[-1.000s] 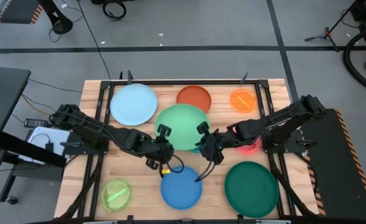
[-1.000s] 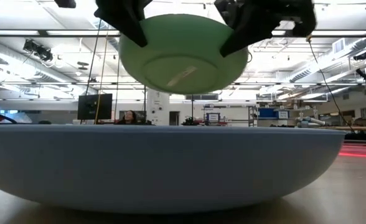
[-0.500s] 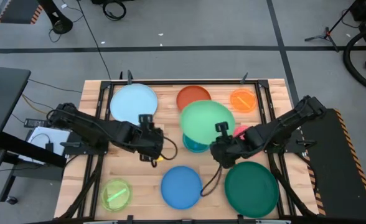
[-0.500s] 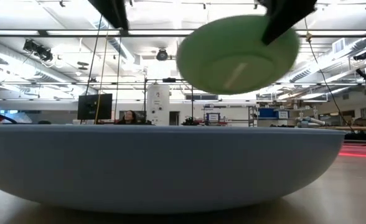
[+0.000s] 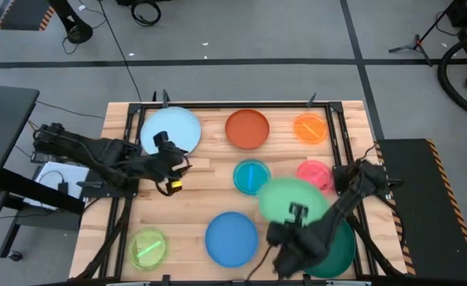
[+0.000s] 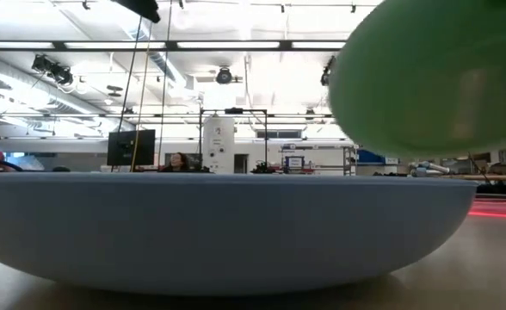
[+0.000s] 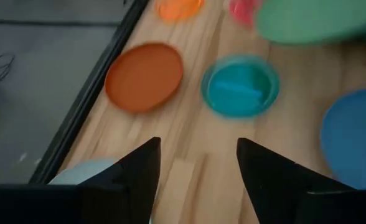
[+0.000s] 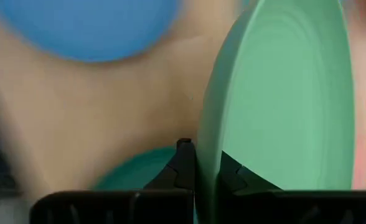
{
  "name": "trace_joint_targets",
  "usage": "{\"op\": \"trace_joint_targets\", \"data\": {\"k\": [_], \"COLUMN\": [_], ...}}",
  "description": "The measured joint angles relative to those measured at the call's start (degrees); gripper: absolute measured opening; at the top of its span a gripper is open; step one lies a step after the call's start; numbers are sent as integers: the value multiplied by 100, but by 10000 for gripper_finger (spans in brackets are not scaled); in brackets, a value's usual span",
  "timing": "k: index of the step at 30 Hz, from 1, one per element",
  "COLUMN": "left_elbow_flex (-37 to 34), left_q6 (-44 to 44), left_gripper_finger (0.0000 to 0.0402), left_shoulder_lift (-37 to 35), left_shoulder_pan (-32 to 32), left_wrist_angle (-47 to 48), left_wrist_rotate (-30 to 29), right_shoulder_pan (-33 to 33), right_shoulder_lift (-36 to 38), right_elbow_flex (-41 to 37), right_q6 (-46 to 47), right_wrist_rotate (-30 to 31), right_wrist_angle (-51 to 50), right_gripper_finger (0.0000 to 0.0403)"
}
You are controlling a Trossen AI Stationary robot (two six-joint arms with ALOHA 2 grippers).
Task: Stack plastic plates
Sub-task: Stack the green plate on top of the dark green plate
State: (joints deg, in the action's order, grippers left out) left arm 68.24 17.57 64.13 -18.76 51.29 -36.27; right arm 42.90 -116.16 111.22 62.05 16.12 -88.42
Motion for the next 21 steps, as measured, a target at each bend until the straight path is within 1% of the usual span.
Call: {"op": "trace_joint_targets", "data": {"k": [2,6,10,12,15,21], "left_elbow_flex": [-259,-578,-649,-683,-685,-685], "left_q6": [-93,-178,-310,-449,-491,-625], "left_gripper_finger": [212,211,211,211,211,211], "left_shoulder_lift": [-221,-506,-549,-545,-515,-493], "left_shoulder_pan": [-6,-85,-172,-175,-128,-52], "left_wrist_angle": [-469,-1075,-1095,-1095,-1164,-1339], "left_wrist_rotate": [-1,38,44,48,48,35], "right_shoulder_pan": [208,555,848,961,1077,1274], "right_shoulder_lift": [-272,-555,-698,-728,-762,-970], "right_elbow_flex": [431,641,630,620,614,461], "right_q6": [662,1763,2399,2626,2726,2590], "right_wrist_rotate": [-191,-416,-773,-969,-1113,-1144], "right_wrist_angle": [-146,-154,-182,-147,-156,-155], "right_gripper_finger": [19,19,19,19,19,19]}}
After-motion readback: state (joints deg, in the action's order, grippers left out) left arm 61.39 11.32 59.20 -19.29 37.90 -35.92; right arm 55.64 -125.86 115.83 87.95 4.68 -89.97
